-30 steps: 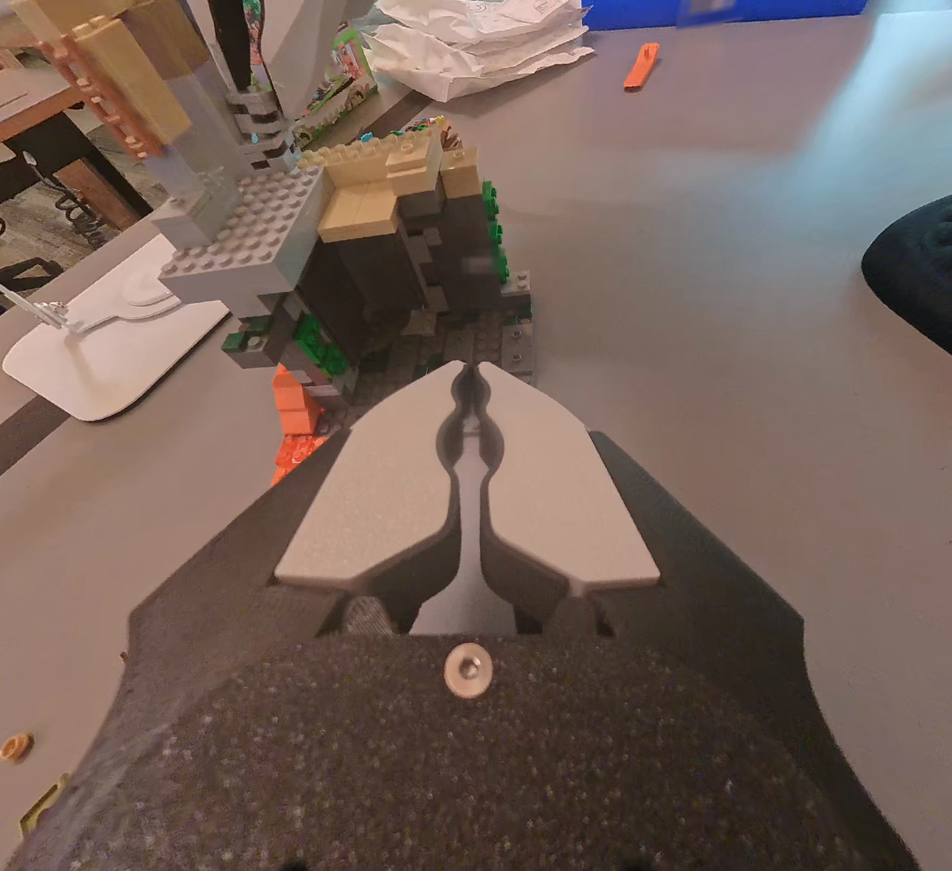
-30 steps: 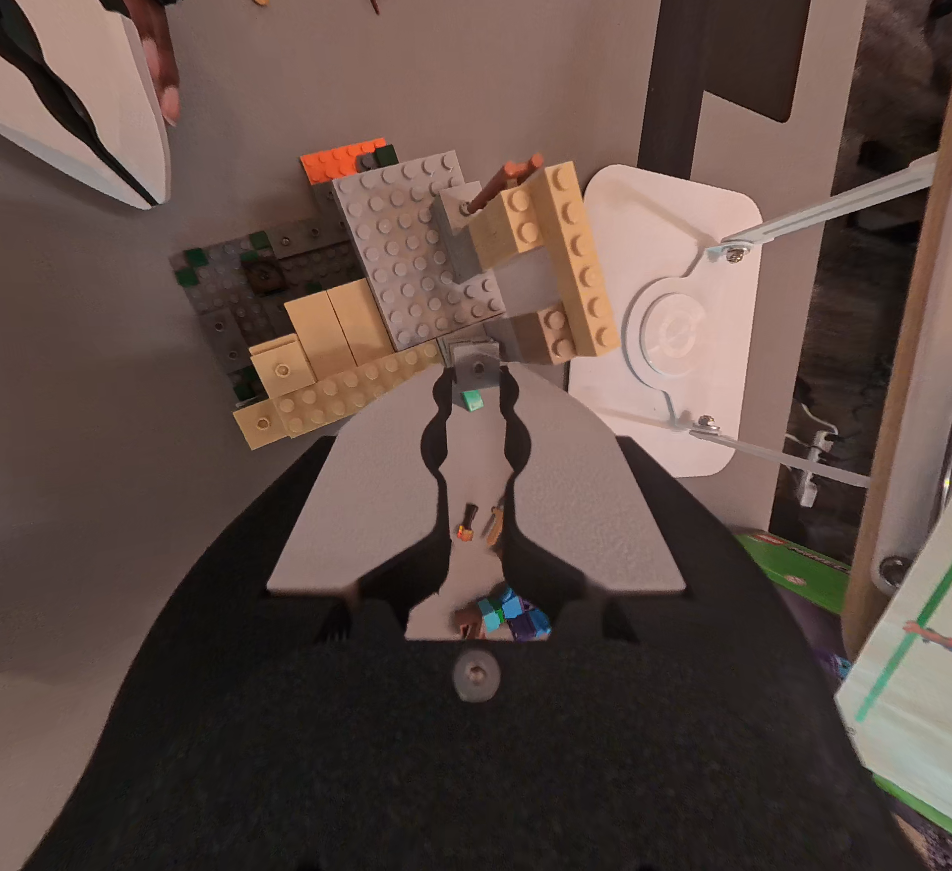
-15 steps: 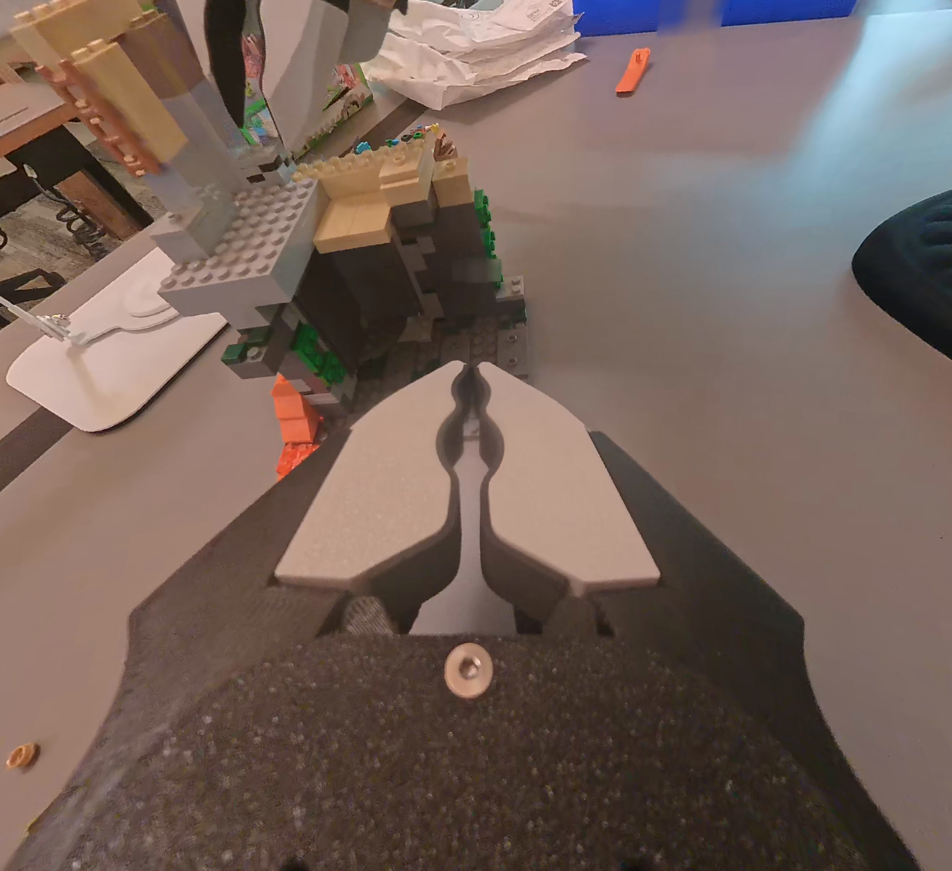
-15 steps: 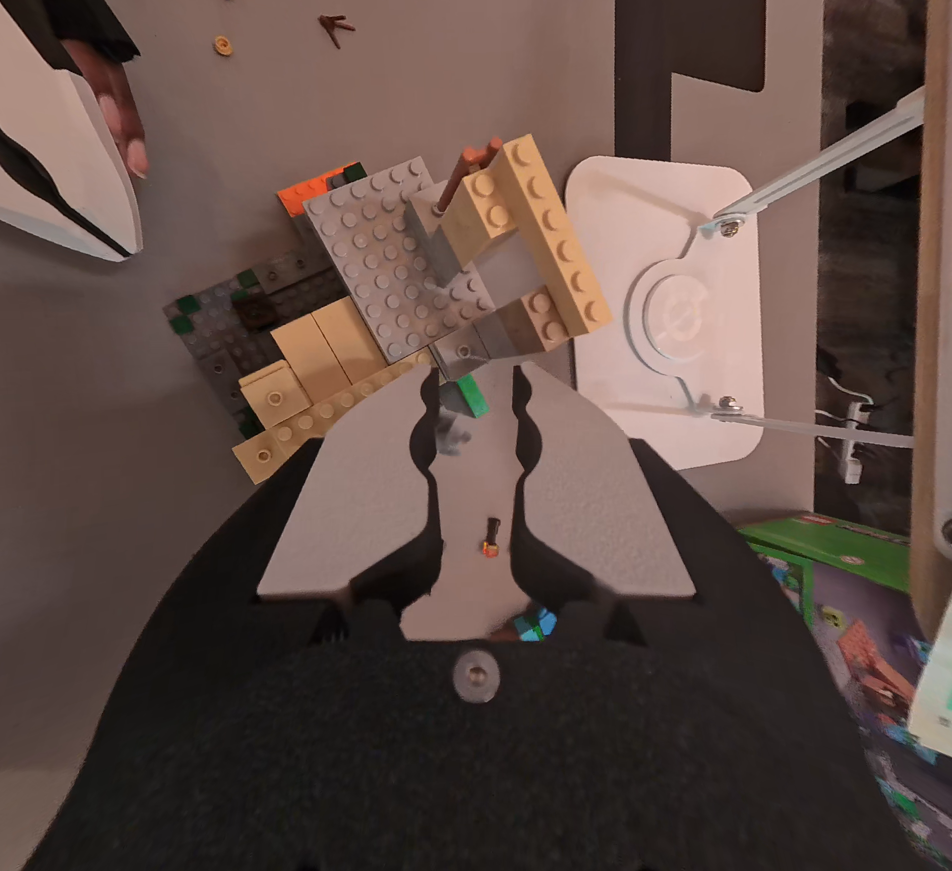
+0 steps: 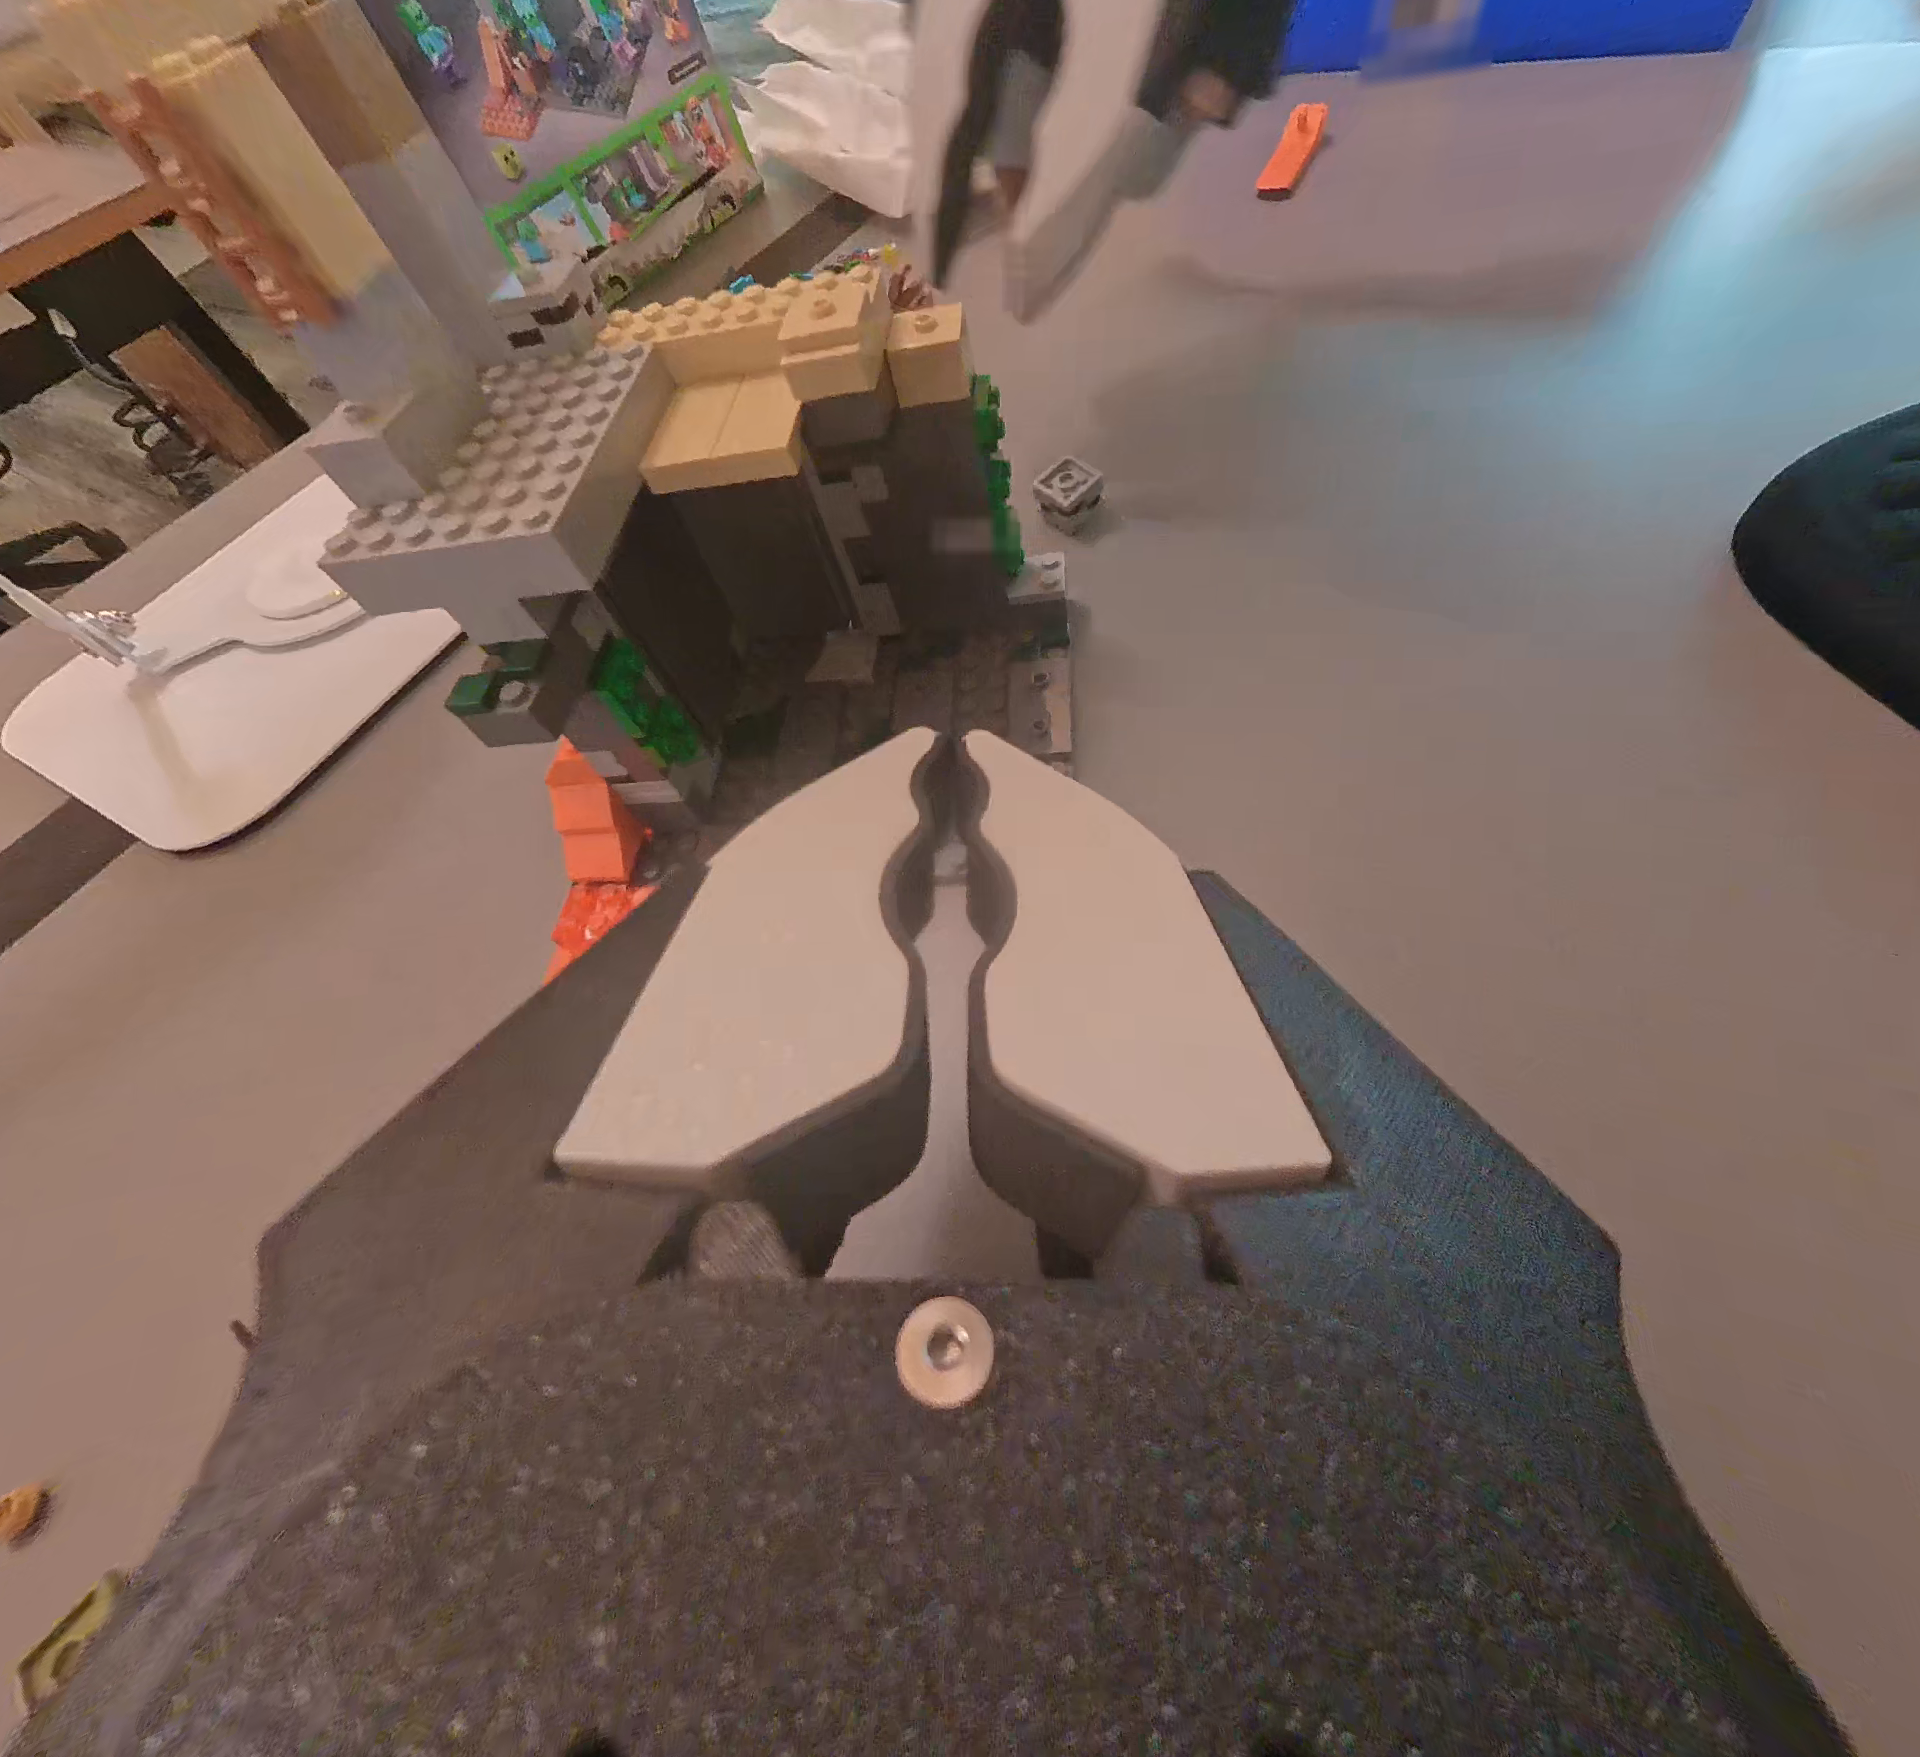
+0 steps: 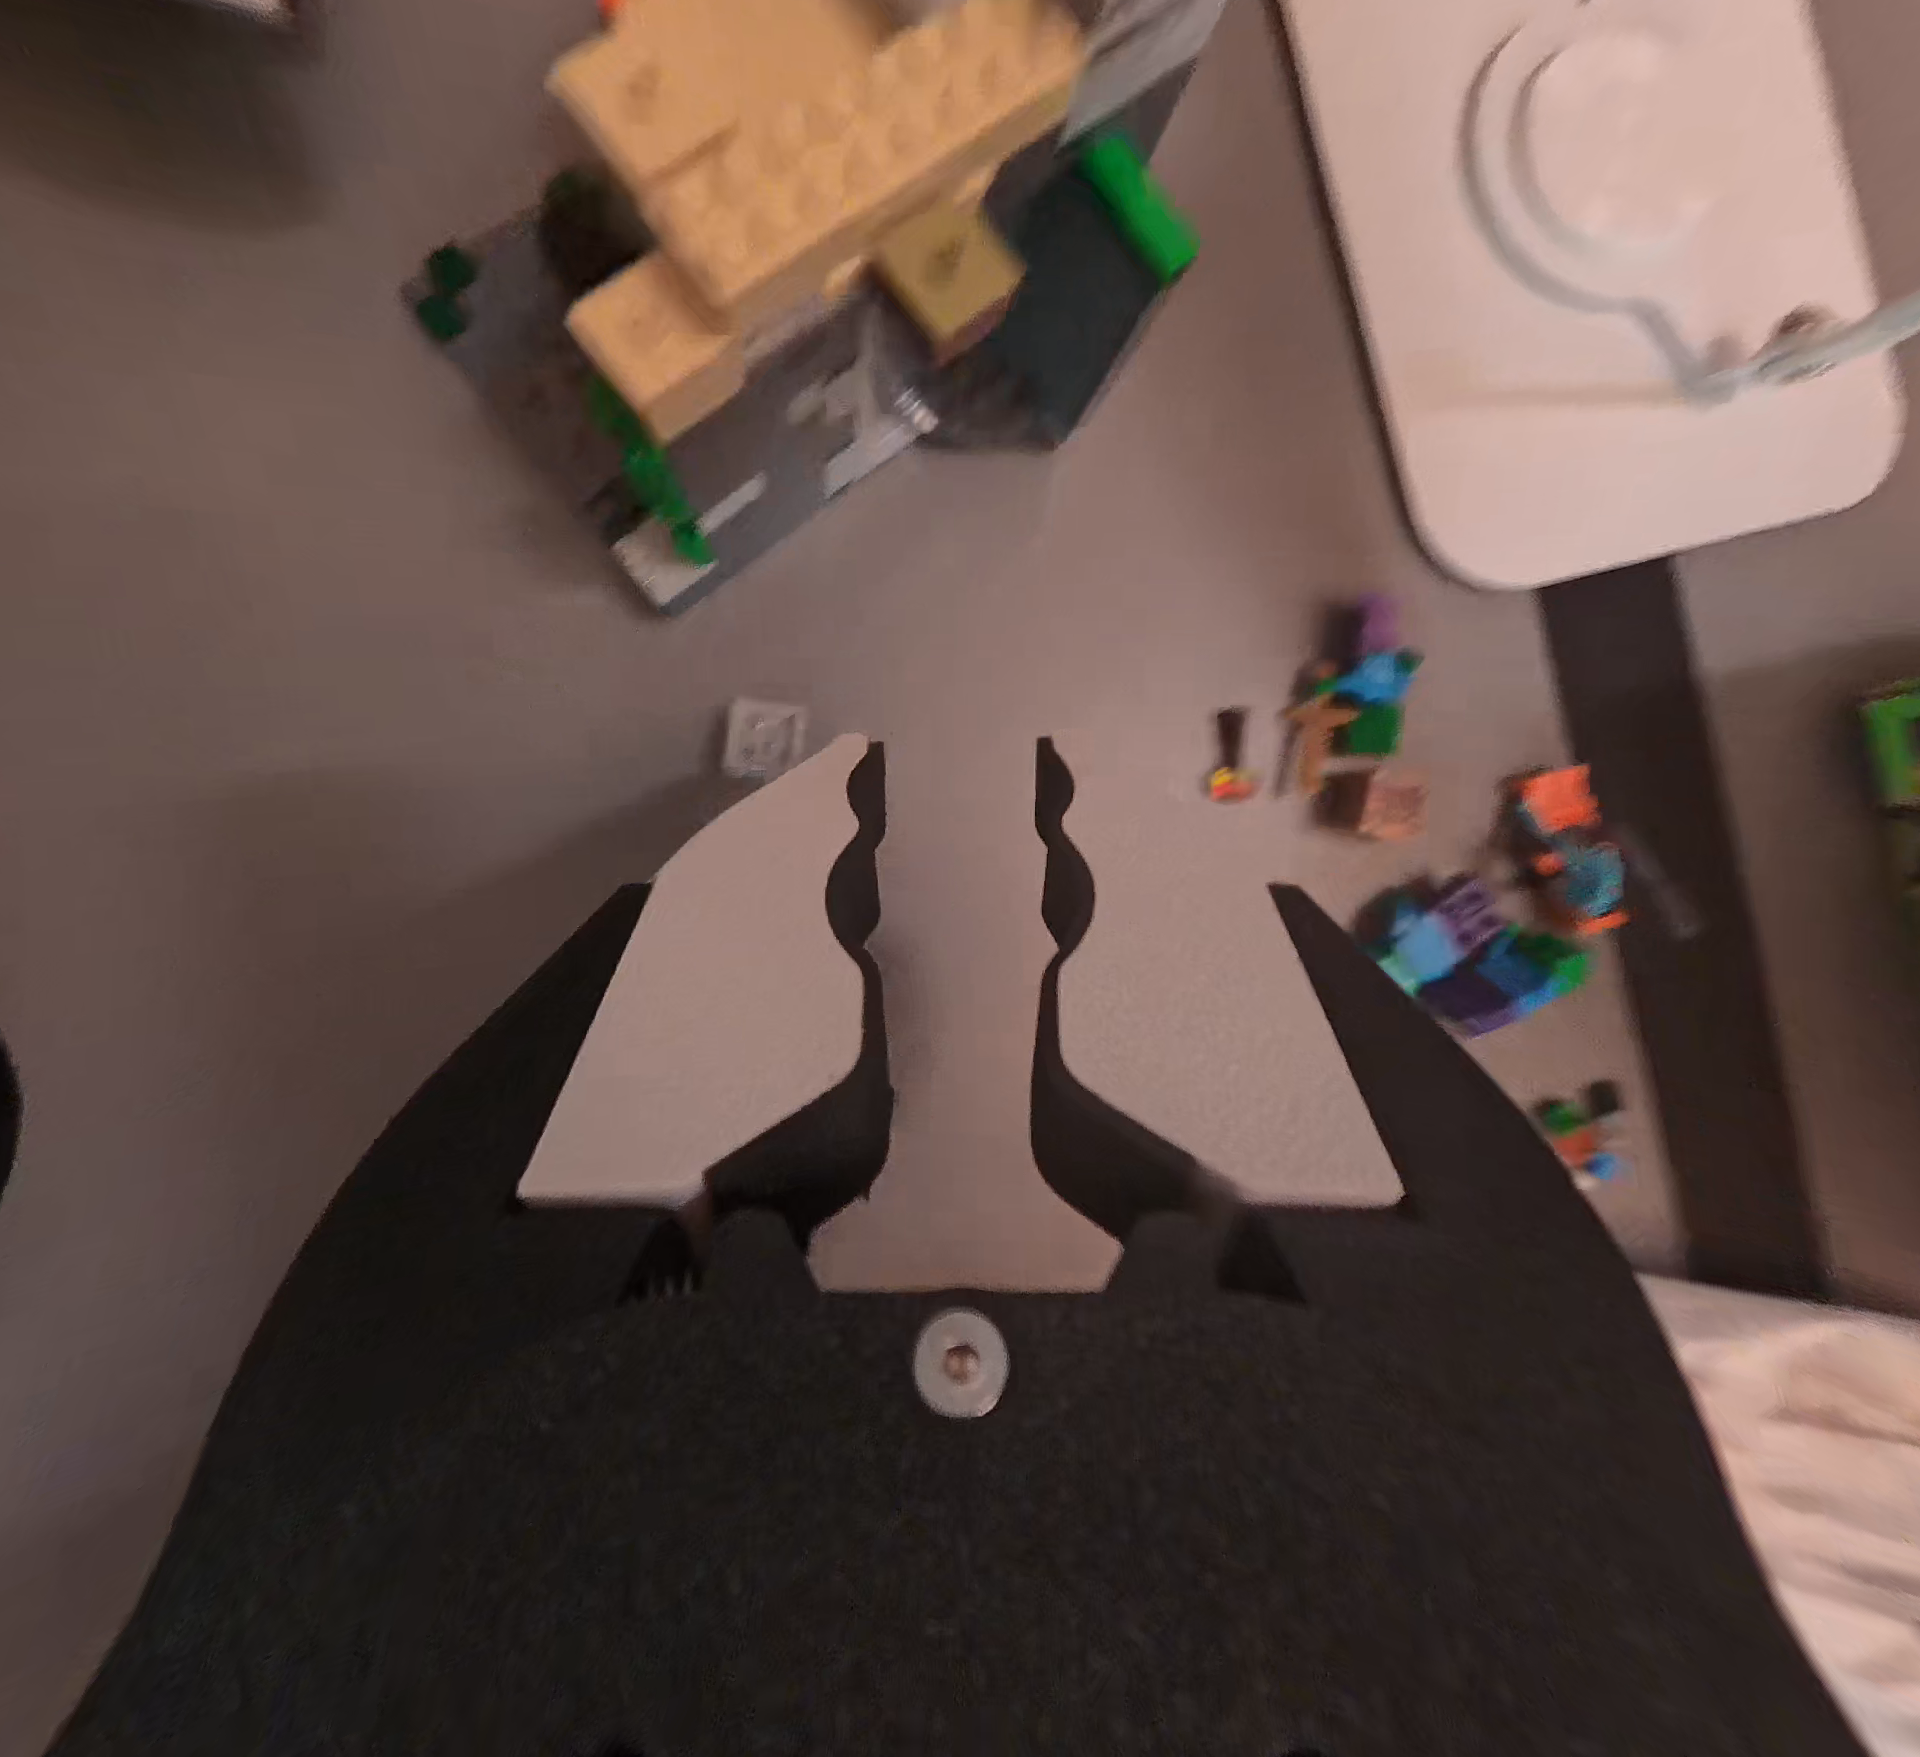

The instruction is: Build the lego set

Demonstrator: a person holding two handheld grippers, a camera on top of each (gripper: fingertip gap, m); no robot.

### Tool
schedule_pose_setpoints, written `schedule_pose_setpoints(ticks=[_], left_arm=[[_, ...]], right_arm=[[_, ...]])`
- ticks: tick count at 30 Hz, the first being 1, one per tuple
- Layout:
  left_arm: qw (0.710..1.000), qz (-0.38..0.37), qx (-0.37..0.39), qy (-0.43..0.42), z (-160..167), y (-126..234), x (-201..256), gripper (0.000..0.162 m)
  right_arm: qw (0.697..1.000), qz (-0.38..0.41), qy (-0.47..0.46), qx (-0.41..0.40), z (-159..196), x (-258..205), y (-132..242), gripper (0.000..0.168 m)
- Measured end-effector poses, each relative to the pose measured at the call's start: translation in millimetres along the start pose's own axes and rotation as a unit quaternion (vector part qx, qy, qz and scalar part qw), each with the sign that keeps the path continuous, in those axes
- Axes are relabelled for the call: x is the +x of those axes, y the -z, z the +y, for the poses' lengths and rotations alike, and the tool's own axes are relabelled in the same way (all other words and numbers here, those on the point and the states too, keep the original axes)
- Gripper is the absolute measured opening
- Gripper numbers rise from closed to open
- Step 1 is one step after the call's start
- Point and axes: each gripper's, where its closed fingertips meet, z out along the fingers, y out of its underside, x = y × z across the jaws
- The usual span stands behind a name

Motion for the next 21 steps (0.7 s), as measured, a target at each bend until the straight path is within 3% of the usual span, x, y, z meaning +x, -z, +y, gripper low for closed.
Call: schedule_pose_setpoints(ticks=[5,10,13,17,21], left_arm=[[1.000,-0.001,-0.004,0.005,3,-3,0,0.000],[1.000,0.000,0.000,-0.002,1,-6,5,0.000],[1.000,0.013,0.009,-0.005,-6,-5,14,0.002],[0.996,0.056,0.054,-0.050,-37,4,36,0.017],[0.973,0.116,0.111,-0.164,-74,17,71,0.027]], right_arm=[[0.999,0.034,-0.007,0.035,23,-42,-18,0.029],[0.996,0.065,0.001,0.063,20,-39,-38,0.033],[0.996,0.046,0.017,0.076,16,-42,-38,0.018],[0.974,-0.121,-0.057,0.181,-28,-90,0,0.017],[0.902,-0.315,-0.132,0.264,-74,-149,42,0.017]])
